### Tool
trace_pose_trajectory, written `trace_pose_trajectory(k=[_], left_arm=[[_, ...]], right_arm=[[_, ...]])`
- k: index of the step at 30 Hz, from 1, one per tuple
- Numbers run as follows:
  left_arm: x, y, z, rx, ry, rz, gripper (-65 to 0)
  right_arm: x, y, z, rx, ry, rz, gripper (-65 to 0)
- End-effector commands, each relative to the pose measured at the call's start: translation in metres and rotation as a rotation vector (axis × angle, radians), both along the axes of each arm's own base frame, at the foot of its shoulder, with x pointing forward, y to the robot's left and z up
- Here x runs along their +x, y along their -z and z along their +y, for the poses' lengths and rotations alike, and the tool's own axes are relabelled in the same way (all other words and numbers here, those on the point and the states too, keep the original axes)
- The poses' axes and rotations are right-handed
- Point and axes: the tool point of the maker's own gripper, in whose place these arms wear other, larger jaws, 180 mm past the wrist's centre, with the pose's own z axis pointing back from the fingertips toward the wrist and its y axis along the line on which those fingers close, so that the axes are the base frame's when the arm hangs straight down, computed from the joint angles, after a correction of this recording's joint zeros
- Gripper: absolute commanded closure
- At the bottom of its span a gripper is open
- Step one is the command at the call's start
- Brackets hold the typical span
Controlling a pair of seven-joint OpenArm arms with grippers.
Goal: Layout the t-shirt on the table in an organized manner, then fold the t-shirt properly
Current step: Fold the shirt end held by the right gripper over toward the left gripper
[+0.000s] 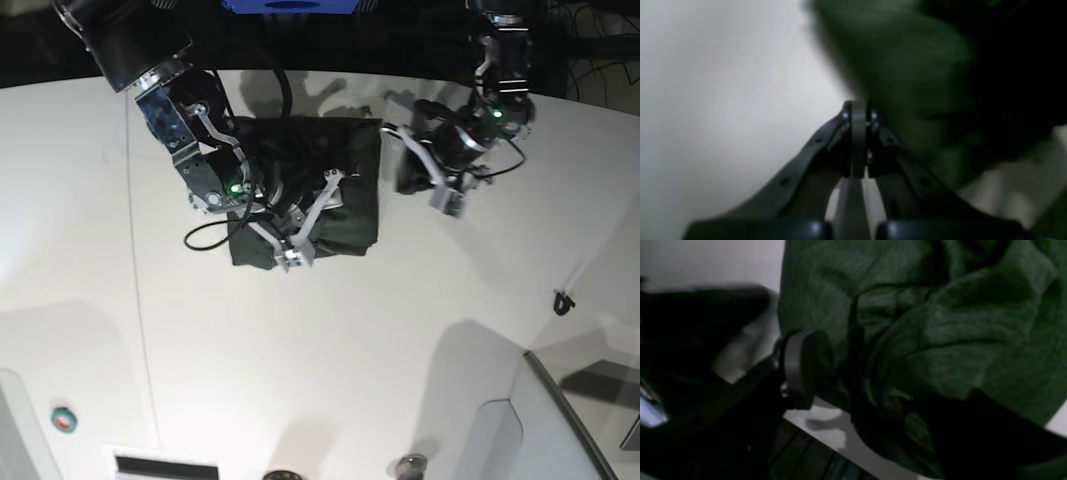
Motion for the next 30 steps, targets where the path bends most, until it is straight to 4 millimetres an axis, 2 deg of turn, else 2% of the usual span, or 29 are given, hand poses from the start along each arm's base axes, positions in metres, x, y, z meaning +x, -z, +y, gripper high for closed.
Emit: trace_pose_trajectory(k=[1, 6, 10, 14, 17, 20, 22, 25, 27, 30], left_arm=[[0.004, -0.01, 0.011, -0.003, -0.025, -0.04, 0.0], [-0.015, -0.012, 0.071, 0.08, -0.124, -0.021, 0.0], [-0.037, -0.009, 0.105, 0.136, -0.163, 0.015, 0.0], [-0.049, -0.011, 0.132, 0.165, -0.229, 0.025, 0.0], [-0.051, -0.014, 0.141, 0.173, -0.253, 0.02, 0.0], [-0.051, -0.014, 0.141, 0.173, -0.253, 0.02, 0.0], [-0.051, -0.014, 0.141, 0.173, -0.253, 0.02, 0.0], [-0.051, -0.013, 0.141, 0.172, -0.254, 0.023, 0.0], [-0.051, -0.013, 0.141, 0.172, -0.254, 0.022, 0.0], [-0.051, -0.014, 0.144, 0.179, -0.252, 0.021, 0.0]], right_arm=[[0.011, -0.017, 0.015, 0.043, -0.011, -0.043, -34.5], [0.008, -0.021, 0.025, 0.039, -0.06, -0.061, -34.5], [0.004, -0.024, 0.039, 0.031, -0.126, -0.08, -34.5], [0.0, -0.033, 0.067, 0.053, -0.184, -0.092, -34.7], [-0.011, -0.025, 0.087, 0.013, -0.283, -0.086, -34.7], [-0.022, -0.022, 0.104, -0.013, -0.359, -0.087, -34.7], [-0.024, -0.023, 0.109, -0.034, -0.389, -0.101, -34.7], [-0.02, -0.024, 0.104, -0.087, -0.32, -0.085, -34.7], [-0.018, -0.038, 0.101, -0.073, -0.279, -0.099, -34.7], [-0.013, -0.059, 0.084, -0.042, -0.245, -0.16, -34.5]])
